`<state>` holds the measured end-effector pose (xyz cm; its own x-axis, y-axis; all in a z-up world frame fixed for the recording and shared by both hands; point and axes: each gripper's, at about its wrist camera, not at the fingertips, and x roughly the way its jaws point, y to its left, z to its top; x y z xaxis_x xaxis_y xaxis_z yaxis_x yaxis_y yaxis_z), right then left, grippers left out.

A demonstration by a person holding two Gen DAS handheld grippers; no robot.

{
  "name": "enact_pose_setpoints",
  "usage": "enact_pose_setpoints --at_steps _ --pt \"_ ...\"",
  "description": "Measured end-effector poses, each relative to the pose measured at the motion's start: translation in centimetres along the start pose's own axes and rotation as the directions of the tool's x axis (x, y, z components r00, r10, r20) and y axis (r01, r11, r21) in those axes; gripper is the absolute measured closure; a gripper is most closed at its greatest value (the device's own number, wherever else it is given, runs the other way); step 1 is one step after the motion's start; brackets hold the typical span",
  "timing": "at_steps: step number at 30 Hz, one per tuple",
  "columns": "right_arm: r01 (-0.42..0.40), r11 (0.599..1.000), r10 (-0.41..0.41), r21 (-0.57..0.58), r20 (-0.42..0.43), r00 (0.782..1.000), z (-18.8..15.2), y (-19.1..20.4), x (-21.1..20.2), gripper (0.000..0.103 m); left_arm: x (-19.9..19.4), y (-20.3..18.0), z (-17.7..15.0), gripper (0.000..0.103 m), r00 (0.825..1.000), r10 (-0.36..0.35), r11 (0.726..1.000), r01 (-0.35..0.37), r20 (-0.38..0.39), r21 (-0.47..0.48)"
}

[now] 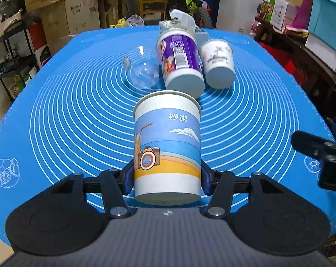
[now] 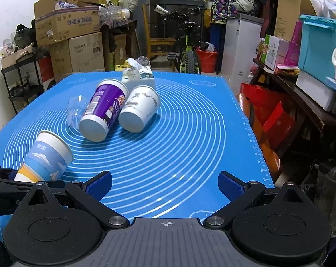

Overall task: Flip cup upside down
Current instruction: 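Lift the blue-and-yellow cup with the left tool toward the right tool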

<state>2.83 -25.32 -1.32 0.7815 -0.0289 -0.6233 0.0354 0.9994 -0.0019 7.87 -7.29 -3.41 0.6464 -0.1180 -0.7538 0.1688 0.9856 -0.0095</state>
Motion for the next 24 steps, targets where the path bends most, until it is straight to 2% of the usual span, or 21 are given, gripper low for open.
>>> enact_pose_setpoints --at_steps 12,13,16,20,24 --pt "-0.004 1.0 0.004 -0.006 -0.013 1.0 -0.4 0.2 0.2 0.002 0.7 0.0 -0.8 0.044 1.0 0.023 1.0 -0.023 0.019 -0.001" --pt "-0.003 1.0 0.003 -0.006 -0.014 1.0 -0.4 0.1 0.2 0.002 0.7 0.0 -0.8 0.042 0.999 0.026 1.0 -0.026 0.019 0.001" --pt "-0.002 1.0 0.002 -0.004 -0.015 1.0 -0.4 0.2 0.2 0.002 0.6 0.3 -0.8 0.02 1.0 0.015 1.0 -0.015 0.016 -0.019" --pt "-0.003 1.0 0.002 -0.011 -0.014 1.0 -0.3 0.2 0.1 0.002 0.2 0.3 -0.7 0.015 1.0 0.019 1.0 -0.018 0.023 -0.018" --pt "-0.004 1.0 0.004 -0.016 -0.01 1.0 -0.3 0.5 -0.1 0.002 -0.4 0.4 -0.7 0.009 1.0 -0.007 1.0 0.007 0.023 -0.016"
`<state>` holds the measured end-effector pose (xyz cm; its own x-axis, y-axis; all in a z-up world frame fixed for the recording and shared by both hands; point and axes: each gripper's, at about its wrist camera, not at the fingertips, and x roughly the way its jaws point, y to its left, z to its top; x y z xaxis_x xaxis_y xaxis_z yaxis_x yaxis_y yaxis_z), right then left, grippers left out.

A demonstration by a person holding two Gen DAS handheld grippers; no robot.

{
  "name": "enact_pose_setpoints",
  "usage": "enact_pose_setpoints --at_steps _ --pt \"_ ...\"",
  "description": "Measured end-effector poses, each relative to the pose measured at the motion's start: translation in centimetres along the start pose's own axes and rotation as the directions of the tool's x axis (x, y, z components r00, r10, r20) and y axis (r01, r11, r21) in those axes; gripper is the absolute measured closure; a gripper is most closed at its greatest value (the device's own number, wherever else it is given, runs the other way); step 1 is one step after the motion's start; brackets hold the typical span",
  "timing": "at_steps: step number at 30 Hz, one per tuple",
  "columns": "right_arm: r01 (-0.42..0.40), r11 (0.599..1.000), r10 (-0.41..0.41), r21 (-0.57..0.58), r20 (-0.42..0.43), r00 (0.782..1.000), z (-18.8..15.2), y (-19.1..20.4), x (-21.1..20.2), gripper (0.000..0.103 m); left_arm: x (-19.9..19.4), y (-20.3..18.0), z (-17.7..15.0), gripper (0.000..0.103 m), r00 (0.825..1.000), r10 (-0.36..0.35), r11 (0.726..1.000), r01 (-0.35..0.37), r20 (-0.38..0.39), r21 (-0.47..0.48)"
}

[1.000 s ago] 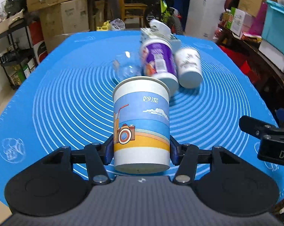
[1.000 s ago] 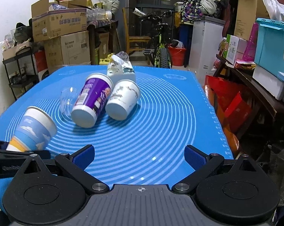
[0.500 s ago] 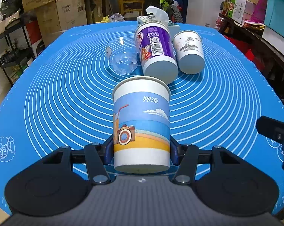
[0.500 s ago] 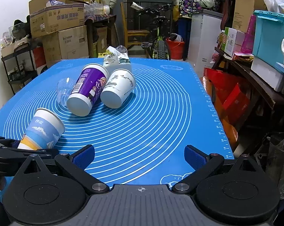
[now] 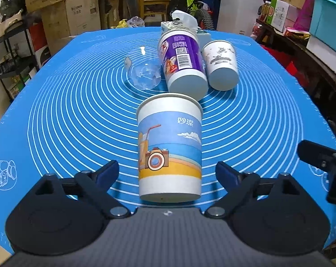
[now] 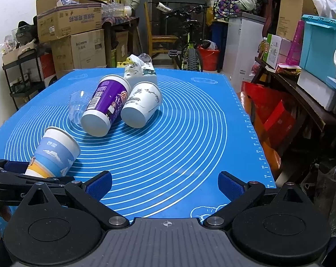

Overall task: Flip cup upside down
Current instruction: 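Lift the blue-and-yellow cup with the left tool toward the right tool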

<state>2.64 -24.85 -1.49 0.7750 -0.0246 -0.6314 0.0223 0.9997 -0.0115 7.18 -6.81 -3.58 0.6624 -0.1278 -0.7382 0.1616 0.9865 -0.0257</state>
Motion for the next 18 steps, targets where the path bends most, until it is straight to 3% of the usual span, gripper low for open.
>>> enact_pose_setpoints --at_steps 11,15,18 --pt "-0.013 0.998 0.014 -0.063 0.013 1.0 0.7 0.9 -0.7 0.002 -1.4 0.5 0.3 0.009 1.0 0.0 1.0 0.0 0.007 0.019" --pt "-0.05 0.97 0.055 -0.237 0.013 0.998 2.0 2.5 -1.2 0.002 -2.7 1.6 0.4 0.009 1.0 0.001 1.0 -0.002 0.02 0.027" --pt "-0.058 0.892 0.074 -0.449 0.019 0.997 2.7 4.8 -1.6 0.002 -4.0 3.0 0.5 0.009 0.999 0.017 0.999 -0.019 0.041 0.03"
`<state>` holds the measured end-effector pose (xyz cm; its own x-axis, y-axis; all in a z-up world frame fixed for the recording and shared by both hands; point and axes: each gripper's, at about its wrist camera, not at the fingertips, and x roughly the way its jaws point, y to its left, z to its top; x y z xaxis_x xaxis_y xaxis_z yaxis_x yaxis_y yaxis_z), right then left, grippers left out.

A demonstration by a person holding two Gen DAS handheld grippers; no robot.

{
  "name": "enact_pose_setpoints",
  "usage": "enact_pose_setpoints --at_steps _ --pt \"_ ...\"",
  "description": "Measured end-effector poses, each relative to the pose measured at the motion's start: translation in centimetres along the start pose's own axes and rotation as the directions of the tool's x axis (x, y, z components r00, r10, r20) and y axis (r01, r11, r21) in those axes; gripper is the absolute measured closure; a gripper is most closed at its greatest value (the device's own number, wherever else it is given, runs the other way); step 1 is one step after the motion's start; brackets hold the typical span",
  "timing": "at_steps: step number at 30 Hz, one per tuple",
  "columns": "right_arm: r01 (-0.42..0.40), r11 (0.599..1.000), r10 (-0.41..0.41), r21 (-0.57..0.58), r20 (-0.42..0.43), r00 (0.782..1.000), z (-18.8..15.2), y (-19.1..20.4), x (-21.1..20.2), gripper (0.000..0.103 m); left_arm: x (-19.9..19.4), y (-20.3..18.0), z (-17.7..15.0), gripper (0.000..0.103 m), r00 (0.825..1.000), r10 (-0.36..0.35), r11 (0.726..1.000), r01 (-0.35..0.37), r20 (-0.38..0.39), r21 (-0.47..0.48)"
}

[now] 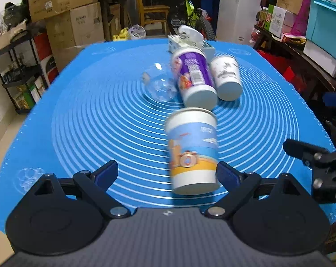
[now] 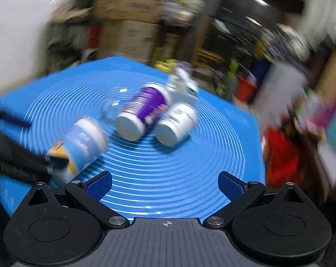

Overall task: Flip cup upside down
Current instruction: 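Lift the blue-and-yellow cup with the left tool toward the right tool, then close the right tool on the cup while the left tool opens and withdraws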

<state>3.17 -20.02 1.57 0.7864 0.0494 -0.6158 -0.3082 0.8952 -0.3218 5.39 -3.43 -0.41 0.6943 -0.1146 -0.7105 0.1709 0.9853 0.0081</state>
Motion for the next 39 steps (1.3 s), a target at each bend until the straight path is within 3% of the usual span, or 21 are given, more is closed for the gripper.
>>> enact_pose_setpoints --at_steps 3,9,12,16,18,23,25,28,30,33,36,39 --pt "-0.019 0.97 0.022 -0.242 0.009 1.0 1.5 2.2 -0.3 0.002 -1.0 1.4 0.2 0.008 1.0 0.016 1.0 -0.016 0.019 -0.001" --pt "-0.049 0.807 0.031 -0.588 -0.041 0.999 3.8 6.4 0.0 0.002 -1.8 3.6 0.4 0.008 0.994 0.091 0.996 -0.091 0.054 -0.003" --pt "-0.04 0.637 0.015 -0.769 -0.039 0.999 3.9 8.9 0.2 0.002 -1.3 4.9 0.3 0.008 0.993 0.108 0.994 -0.106 0.043 -0.034" --pt "-0.03 0.339 -0.003 -0.94 -0.033 0.999 3.5 11.9 0.6 0.002 -0.8 6.2 -0.2 0.008 0.99 0.134 0.989 -0.131 0.038 -0.066" --pt "-0.029 0.21 -0.013 -0.977 -0.032 0.999 3.2 13.3 1.1 0.002 -0.5 6.6 -0.5 0.008 0.988 0.15 0.986 -0.147 0.034 -0.075" --pt "-0.041 -0.169 -0.016 -0.985 -0.039 0.999 1.3 15.2 2.1 0.002 -0.1 7.6 -1.1 0.008 0.987 0.161 0.983 -0.158 0.024 -0.088" --pt "-0.05 -0.294 -0.018 -0.955 -0.047 0.999 0.3 15.8 2.7 0.002 0.0 7.9 -1.2 0.008 0.986 0.162 0.983 -0.159 0.026 -0.097" --pt "-0.06 -0.443 -0.014 -0.895 -0.06 0.998 -1.1 16.4 3.2 0.002 0.3 8.3 -1.2 0.008 0.986 0.164 0.981 -0.161 0.023 -0.107" --pt "-0.057 -0.508 -0.003 -0.86 -0.064 0.998 -2.1 16.9 3.3 0.002 0.7 8.4 -1.3 0.008 0.986 0.164 0.981 -0.161 0.015 -0.108" --pt "-0.072 -0.571 -0.012 -0.818 -0.08 0.997 -2.9 17.6 4.0 0.003 1.0 8.4 -1.5 0.008 0.987 0.161 0.982 -0.16 0.006 -0.105" --pt "-0.091 -0.61 -0.038 -0.788 -0.085 0.996 -3.8 17.8 5.0 0.01 1.2 8.4 -1.6 0.008 0.987 0.161 0.982 -0.16 -0.001 -0.1" --pt "-0.114 -0.604 -0.057 -0.789 -0.1 0.993 -4.1 17.9 5.7 0.018 1.4 8.6 -1.6 0.008 0.988 0.154 0.983 -0.154 -0.005 -0.103"
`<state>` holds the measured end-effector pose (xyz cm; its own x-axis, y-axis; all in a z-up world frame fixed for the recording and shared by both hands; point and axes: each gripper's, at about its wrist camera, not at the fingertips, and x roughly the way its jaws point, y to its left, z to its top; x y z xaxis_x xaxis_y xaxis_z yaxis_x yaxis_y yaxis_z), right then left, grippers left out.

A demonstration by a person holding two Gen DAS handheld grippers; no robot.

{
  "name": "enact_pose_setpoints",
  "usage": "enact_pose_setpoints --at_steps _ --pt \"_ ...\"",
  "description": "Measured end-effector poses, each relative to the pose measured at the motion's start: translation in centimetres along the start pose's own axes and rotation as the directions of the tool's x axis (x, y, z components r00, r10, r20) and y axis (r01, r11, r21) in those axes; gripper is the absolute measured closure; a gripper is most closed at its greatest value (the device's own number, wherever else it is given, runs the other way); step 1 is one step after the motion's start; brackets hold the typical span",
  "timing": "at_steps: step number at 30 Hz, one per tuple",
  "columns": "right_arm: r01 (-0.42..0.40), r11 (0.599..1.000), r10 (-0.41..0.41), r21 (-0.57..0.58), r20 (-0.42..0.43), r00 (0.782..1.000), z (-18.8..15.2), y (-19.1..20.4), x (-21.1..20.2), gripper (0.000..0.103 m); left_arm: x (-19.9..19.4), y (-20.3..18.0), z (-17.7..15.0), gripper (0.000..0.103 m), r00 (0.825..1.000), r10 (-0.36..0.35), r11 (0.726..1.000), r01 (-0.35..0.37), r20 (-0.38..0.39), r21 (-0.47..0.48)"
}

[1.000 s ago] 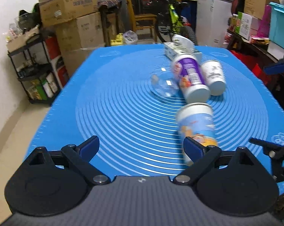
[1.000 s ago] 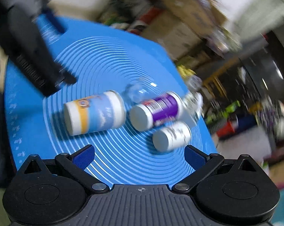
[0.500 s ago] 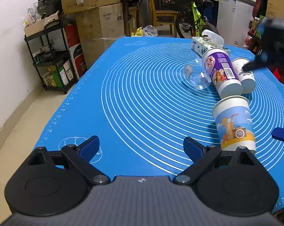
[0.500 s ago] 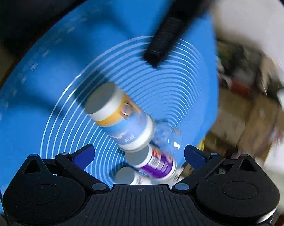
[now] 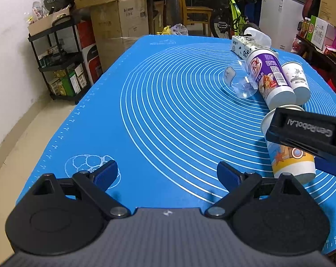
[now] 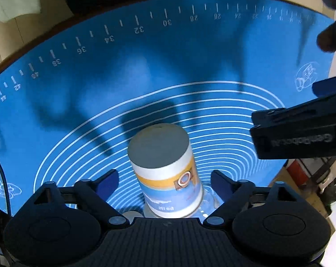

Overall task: Flip cup upside down
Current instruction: 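Close the right tool on the cup while the left tool opens and withdraws, then rotate the held cup with the right tool to turn it over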

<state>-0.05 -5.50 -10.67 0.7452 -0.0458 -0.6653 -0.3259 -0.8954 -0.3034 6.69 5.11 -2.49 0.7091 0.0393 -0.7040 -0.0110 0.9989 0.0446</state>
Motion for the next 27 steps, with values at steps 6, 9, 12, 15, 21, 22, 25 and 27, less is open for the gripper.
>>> enact_pose_setpoints --at_steps 6,9,12,15,21,22,25,27 --pt "0.022 0.999 -0.022 0.031 0.008 1.0 0.4 0.3 0.8 0.029 0.2 0.0 0.0 0.008 1.0 -0.008 1.0 0.008 -0.003 -0.002" --pt "0.057 0.995 -0.058 0.078 0.015 0.998 0.5 -0.1 0.8 0.038 0.2 -0.2 -0.1 0.008 1.0 -0.012 1.0 0.012 -0.006 0.0" --pt "0.034 0.986 -0.037 0.165 0.017 0.999 0.3 -1.4 0.7 0.039 0.1 -0.4 -0.1 0.008 1.0 -0.014 1.0 0.014 -0.007 0.005" --pt "0.072 0.983 -0.073 0.169 -0.001 0.997 0.5 -1.2 1.2 0.039 0.1 -0.3 -0.1 0.008 1.0 -0.013 1.0 0.013 -0.006 0.003" --pt "0.071 0.932 -0.081 0.356 0.014 0.997 -0.7 -2.6 0.2 0.04 0.1 0.0 0.2 0.008 1.0 -0.016 1.0 0.016 -0.007 -0.016" --pt "0.066 0.905 -0.083 0.421 0.024 0.996 -1.2 -2.9 0.0 0.04 0.0 0.1 0.3 0.008 1.0 -0.018 1.0 0.018 -0.006 -0.019" --pt "0.03 0.778 -0.091 0.628 0.064 0.994 -3.6 -4.1 -1.0 0.04 -0.2 0.1 0.6 0.008 1.0 -0.027 0.999 0.027 0.002 -0.027" --pt "-0.007 0.666 -0.093 0.746 0.093 0.991 -5.5 -4.4 -1.4 0.04 -0.3 0.1 0.9 0.008 0.999 -0.033 0.999 0.033 0.007 -0.032"
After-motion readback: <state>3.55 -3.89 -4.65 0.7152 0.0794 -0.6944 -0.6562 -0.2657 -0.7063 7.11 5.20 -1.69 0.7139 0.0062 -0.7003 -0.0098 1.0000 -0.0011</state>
